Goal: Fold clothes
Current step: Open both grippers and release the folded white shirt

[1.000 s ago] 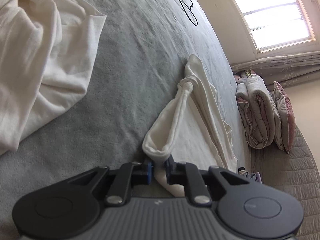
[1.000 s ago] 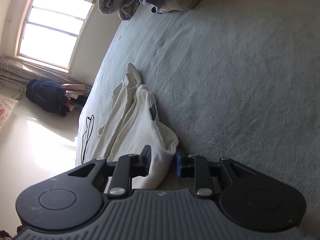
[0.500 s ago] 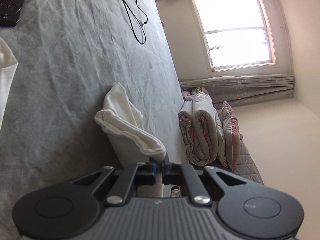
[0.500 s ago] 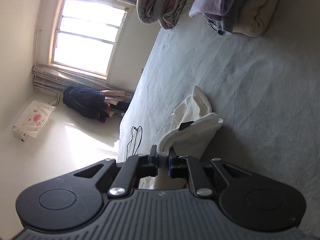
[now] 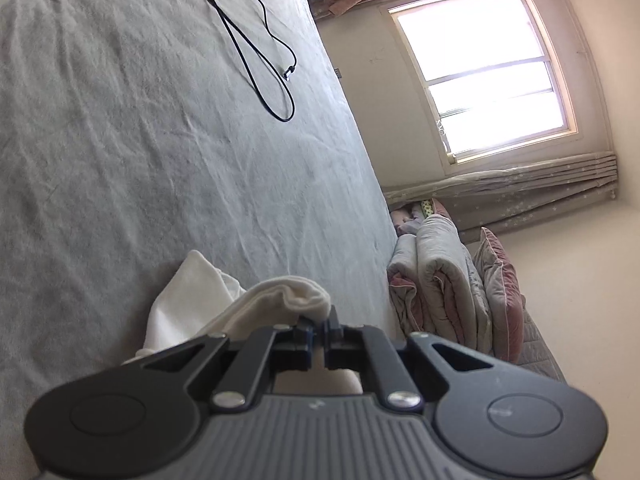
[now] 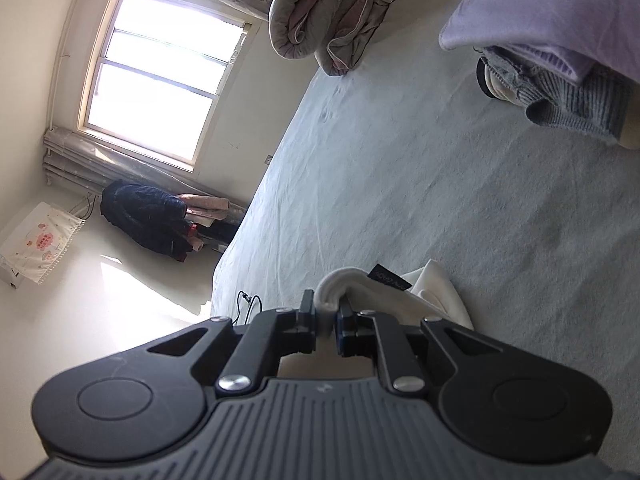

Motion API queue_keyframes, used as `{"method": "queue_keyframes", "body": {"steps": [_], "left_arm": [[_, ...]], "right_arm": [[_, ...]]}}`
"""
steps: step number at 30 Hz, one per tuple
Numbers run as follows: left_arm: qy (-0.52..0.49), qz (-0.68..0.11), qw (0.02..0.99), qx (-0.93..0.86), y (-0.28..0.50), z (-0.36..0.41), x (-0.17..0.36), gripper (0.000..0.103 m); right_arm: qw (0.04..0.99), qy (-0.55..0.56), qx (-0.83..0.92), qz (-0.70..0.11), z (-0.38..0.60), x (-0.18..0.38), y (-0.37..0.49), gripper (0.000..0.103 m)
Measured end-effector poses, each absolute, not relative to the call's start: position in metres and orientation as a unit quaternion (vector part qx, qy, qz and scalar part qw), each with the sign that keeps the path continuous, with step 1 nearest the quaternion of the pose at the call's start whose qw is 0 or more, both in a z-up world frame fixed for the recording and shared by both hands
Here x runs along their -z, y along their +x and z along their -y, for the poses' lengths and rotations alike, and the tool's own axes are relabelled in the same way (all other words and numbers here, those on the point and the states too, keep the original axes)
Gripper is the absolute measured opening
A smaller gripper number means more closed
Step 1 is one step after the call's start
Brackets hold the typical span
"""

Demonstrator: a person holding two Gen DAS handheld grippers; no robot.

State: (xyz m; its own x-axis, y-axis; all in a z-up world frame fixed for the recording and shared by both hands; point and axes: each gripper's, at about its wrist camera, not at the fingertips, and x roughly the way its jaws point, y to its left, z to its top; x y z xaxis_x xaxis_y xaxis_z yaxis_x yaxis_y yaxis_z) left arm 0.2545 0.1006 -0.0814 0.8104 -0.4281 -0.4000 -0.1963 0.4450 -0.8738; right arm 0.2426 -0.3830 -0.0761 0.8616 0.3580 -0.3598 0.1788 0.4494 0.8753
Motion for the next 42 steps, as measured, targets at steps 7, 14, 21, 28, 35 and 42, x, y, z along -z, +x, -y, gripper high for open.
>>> {"method": "queue_keyframes", "body": {"steps": [7, 14, 21, 28, 35, 42], "left_arm": [[-0.462, -0.335, 0.82, 0.047, 0.292, -0.092, 0.101, 0.009], [-0.365, -0.293, 0.881, 0.07, 0.28, -0.085, 0.087, 0.044], [-0.182, -0.275, 0.937, 0.111, 0.286, -0.024, 0.079, 0.043], [-0.085, -0.28, 0.952, 0.089, 0.307, 0.0, 0.103, 0.038], [-0.045, -0.284, 0.956, 0.057, 0.318, -0.017, 0.123, 0.024], [-0.066, -0.296, 0.951, 0.065, 0.301, -0.024, 0.102, 0.038]], "right_arm": [[0.817, 0.504, -0.038, -0.278, 0.382, 0.101, 0.264, 0.018], [0.881, 0.399, -0.047, -0.25, 0.369, 0.08, 0.248, 0.053], [0.944, 0.203, -0.062, -0.252, 0.298, 0.073, 0.257, 0.053], [0.966, 0.042, -0.05, -0.252, 0.256, 0.1, 0.281, 0.048], [0.959, 0.008, -0.012, -0.284, 0.288, 0.132, 0.305, 0.037], [0.955, 0.039, -0.026, -0.293, 0.289, 0.114, 0.288, 0.048]]}}
